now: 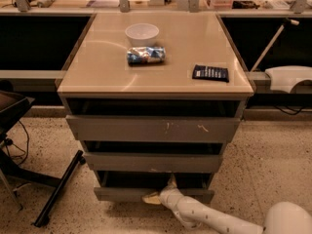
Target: Open bottom drawer
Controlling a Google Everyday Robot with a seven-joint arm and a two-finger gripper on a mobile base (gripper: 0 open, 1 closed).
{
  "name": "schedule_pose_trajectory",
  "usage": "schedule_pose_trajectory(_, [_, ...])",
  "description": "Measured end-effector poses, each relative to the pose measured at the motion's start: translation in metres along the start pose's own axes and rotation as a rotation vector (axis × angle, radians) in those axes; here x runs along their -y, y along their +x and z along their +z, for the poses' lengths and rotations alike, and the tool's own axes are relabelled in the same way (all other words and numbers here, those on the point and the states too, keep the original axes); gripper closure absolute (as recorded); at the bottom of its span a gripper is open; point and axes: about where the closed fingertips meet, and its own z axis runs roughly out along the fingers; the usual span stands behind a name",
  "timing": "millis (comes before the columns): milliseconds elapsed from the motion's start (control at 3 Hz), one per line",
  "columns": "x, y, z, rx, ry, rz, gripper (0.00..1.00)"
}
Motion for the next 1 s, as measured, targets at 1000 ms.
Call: schedule_pose_trajectory(1000, [0.0078,-0.0042,0.0016,-0.194,-0.002,-0.082,0.0])
